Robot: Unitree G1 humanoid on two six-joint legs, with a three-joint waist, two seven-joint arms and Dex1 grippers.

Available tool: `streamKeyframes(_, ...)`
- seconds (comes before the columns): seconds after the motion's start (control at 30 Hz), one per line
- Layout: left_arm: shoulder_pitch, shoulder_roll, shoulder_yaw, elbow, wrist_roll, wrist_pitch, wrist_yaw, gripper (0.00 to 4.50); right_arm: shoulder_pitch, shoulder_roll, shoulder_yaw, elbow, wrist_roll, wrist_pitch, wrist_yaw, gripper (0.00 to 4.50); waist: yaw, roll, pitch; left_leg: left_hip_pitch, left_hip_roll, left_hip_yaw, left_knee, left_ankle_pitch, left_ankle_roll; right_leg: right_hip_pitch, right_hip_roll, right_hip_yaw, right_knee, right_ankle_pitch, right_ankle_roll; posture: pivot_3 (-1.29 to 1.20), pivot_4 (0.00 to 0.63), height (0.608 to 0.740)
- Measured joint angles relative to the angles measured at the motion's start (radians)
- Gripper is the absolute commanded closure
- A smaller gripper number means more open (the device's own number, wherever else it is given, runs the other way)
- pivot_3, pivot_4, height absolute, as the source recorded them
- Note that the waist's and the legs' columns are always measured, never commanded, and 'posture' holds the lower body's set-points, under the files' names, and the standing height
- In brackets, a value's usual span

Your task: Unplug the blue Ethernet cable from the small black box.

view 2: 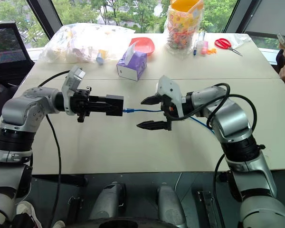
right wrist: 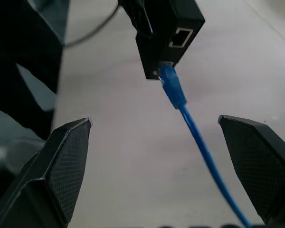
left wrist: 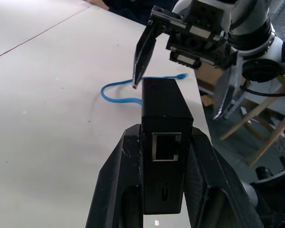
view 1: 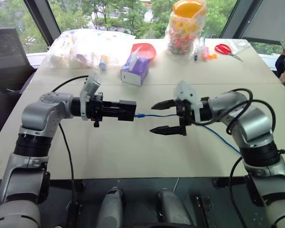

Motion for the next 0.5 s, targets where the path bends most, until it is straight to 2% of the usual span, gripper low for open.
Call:
streamKeyframes(0.03, -0.003, 0.000, 0.002, 0.000, -0.001, 0.000, 0.000, 4.00, -0.013, 0.023, -0.001, 0.019, 0.022, 0.025, -0.012, 0.05, 0.000, 0.000, 0.000, 0.000, 0.000, 0.000, 0.000, 0.000, 0.000, 0.000, 0.000, 0.000, 0.000, 0.000, 0.000, 0.00, 0.150, 0.735)
streamKeyframes(0.07, -0.005, 0.000, 0.003, 0.000, -0.002, 0.000, 0.000, 4.00, -0.021, 0.040, -0.001, 0.032, 0.037, 0.042, -0.022, 0.58, 0.001, 0.000, 0.000, -0.001, 0.000, 0.000, 0.000, 0.000, 0.000, -0.001, 0.000, 0.000, 0.000, 0.000, 0.000, 0.00, 0.150, 0.735)
streamKeyframes(0.13, -0.005, 0.000, 0.008, -0.001, -0.003, 0.000, -0.001, 4.00, -0.032, 0.055, -0.001, 0.050, 0.060, 0.059, -0.035, 1.28, 0.002, 0.000, 0.000, -0.001, 0.000, 0.000, 0.000, 0.000, 0.000, -0.001, 0.000, 0.000, 0.000, 0.000, 0.000, 0.00, 0.150, 0.735)
streamKeyframes(0.2, -0.005, 0.003, 0.010, -0.002, -0.004, 0.002, 0.000, 4.00, -0.053, 0.062, 0.000, 0.070, 0.070, 0.062, -0.048, 2.33, 0.006, 0.000, 0.000, -0.002, 0.000, 0.000, 0.000, 0.000, 0.000, -0.001, 0.000, 0.000, 0.000, 0.000, 0.000, 0.00, 0.150, 0.735)
streamKeyframes(0.5, -0.005, 0.003, 0.032, -0.015, -0.034, 0.028, 0.002, 4.00, -0.073, 0.091, 0.017, 0.118, 0.084, 0.067, -0.089, 2.33, 0.003, 0.000, 0.000, -0.002, 0.000, 0.000, 0.000, 0.000, 0.000, -0.001, 0.000, 0.000, 0.000, 0.000, 0.000, 0.00, 0.150, 0.735)
